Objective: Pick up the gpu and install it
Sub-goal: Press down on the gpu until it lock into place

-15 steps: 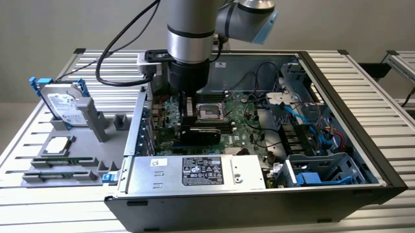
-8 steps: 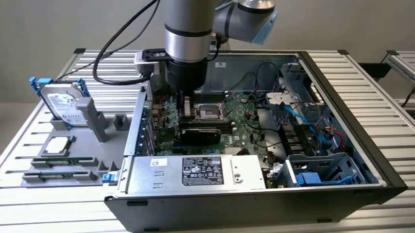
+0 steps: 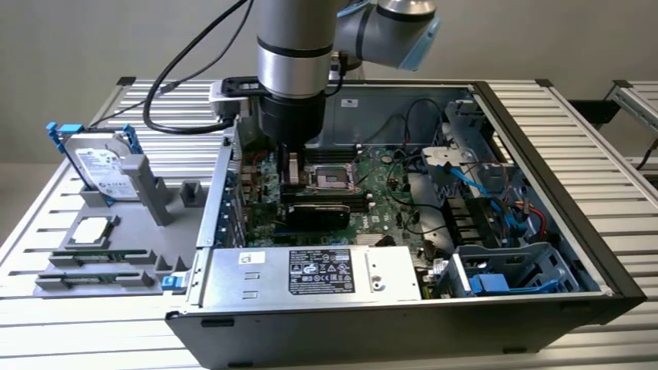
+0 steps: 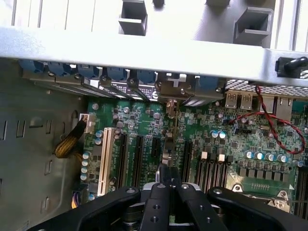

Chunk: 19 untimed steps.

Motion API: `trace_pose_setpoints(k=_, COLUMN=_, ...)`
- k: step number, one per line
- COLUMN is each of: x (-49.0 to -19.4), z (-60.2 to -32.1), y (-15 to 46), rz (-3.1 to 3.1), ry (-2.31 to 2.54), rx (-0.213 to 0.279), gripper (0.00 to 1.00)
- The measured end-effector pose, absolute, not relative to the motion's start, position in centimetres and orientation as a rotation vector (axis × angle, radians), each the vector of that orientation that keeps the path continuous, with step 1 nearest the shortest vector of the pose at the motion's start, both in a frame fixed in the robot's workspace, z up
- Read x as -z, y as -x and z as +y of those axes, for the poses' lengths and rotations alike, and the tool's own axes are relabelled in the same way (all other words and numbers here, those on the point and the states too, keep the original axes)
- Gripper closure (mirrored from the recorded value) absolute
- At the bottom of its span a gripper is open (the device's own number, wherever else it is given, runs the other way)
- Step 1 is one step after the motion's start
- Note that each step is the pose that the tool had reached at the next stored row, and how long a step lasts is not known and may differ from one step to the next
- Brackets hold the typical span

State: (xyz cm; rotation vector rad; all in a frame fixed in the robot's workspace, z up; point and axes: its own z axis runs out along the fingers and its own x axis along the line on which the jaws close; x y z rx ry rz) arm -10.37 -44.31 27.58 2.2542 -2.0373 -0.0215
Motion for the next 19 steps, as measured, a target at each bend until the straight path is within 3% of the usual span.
trace_pose_setpoints(k=9, x=-30.0, z=-44.3, y=10.4, rz=-2.036, ry=-2.255, rx=0.022, gripper=0.89)
trace_pose_setpoints(k=19, x=-30.1, z=-44.3, y=10.4, rz=-2.033, ry=-2.257, rx=0.023, gripper=0.89)
